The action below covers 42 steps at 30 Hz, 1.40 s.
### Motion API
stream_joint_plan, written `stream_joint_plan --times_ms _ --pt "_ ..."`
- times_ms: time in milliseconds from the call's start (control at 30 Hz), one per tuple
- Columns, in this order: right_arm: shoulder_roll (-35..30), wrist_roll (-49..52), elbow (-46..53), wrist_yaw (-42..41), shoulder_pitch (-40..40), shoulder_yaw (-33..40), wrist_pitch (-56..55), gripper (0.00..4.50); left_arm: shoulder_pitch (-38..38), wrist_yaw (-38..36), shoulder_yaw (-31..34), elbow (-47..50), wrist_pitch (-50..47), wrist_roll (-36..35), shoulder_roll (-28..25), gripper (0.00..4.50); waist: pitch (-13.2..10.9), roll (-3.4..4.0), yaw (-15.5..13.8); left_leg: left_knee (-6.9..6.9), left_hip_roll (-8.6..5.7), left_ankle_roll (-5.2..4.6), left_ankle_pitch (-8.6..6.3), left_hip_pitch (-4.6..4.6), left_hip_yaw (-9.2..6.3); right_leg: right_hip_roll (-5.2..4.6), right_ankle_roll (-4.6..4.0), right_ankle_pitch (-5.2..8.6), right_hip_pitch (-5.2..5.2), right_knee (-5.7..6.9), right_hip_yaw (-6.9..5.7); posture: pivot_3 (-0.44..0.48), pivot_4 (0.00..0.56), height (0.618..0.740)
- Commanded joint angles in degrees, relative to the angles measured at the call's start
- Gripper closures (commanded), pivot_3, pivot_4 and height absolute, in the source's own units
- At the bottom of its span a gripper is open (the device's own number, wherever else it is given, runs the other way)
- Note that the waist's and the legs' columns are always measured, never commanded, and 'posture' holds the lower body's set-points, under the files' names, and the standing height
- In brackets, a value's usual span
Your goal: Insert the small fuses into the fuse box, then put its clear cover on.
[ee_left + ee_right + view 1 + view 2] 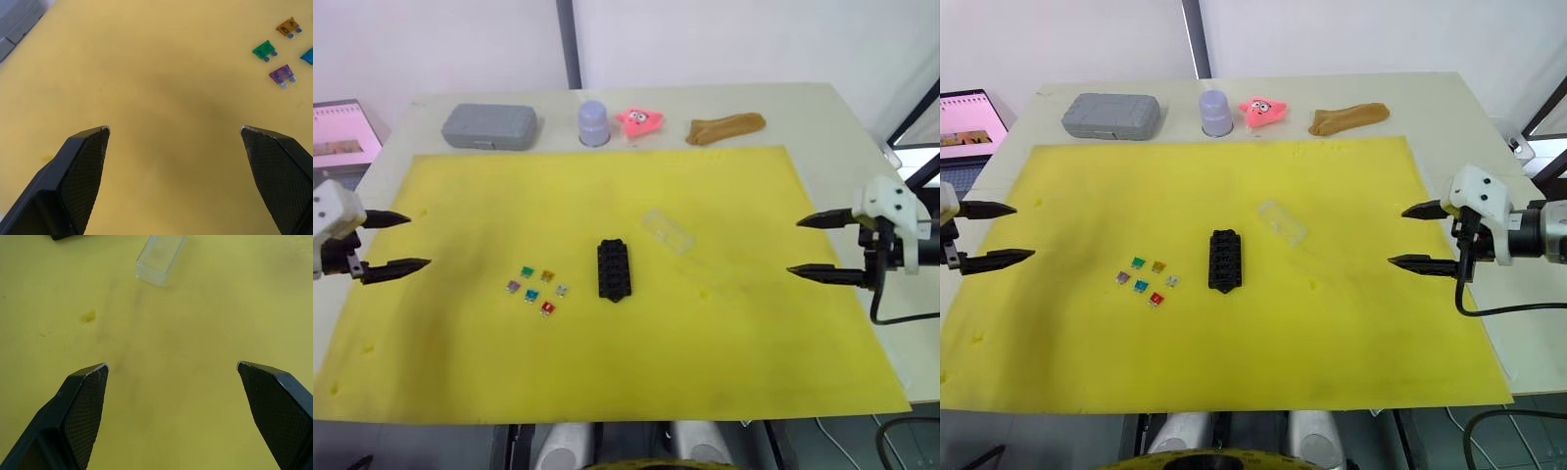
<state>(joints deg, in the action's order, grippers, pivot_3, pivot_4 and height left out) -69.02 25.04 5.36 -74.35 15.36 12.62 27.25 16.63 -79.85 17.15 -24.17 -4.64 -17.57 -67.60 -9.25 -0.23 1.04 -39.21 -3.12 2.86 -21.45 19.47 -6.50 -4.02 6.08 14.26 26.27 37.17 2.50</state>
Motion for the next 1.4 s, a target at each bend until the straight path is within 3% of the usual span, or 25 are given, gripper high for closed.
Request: stream_joint_plan --times_ms 33,967,1200,1333,1400 --pt "-0.7 0.1 0.8 0.4 1.4 1.5 -0.4 0.06 1.5 -0.3 1.2 0.2 -0.4 -0.9 -1.4 0.00 0.0 0.00 0.0 0.00 0.00 0.00 0.00 0.00 0.00 0.00 0.00 0.00 0.00 0.00 0.00 0.000 0.150 0.740" --pt "1.0 1.6 3.4 2.9 2.9 0.2 2.4 0.06 0.7 0.7 1.3 1.3 -3.2 -2.1 0.3 0.00 0.0 0.00 0.0 -0.01 0.00 0.00 0.00 0.00 0.01 -0.02 0.00 0.00 0.04 0.04 0.00 0.000 0.150 0.740" --pt "5.1 4.2 9.1 7.0 5.9 -1.4 6.9 0.06 0.0 2.1 0.7 7.5 -14.2 -5.9 3.3 0.00 0.0 -0.01 0.0 -0.04 0.02 0.00 0.00 0.01 -0.02 -0.03 0.01 0.00 0.05 0.09 0.00 0.000 0.150 0.740" --pt "13.7 4.7 20.2 12.6 12.7 -13.1 11.8 0.06 -5.6 5.4 -0.6 20.3 -44.0 -20.4 7.8 0.00 0.0 0.00 0.6 -0.03 0.02 -0.10 -0.05 -0.06 0.00 -0.13 0.01 0.00 0.09 0.15 0.01 0.000 0.150 0.740" --pt "16.2 4.1 22.0 14.1 15.3 -16.1 13.8 0.06 -6.7 7.5 0.2 22.3 -50.8 -23.5 8.7 0.00 0.0 -0.04 1.1 -0.06 0.04 -0.09 -0.05 -0.02 -0.06 -0.12 0.01 0.00 0.15 0.21 -0.02 0.000 0.150 0.740"
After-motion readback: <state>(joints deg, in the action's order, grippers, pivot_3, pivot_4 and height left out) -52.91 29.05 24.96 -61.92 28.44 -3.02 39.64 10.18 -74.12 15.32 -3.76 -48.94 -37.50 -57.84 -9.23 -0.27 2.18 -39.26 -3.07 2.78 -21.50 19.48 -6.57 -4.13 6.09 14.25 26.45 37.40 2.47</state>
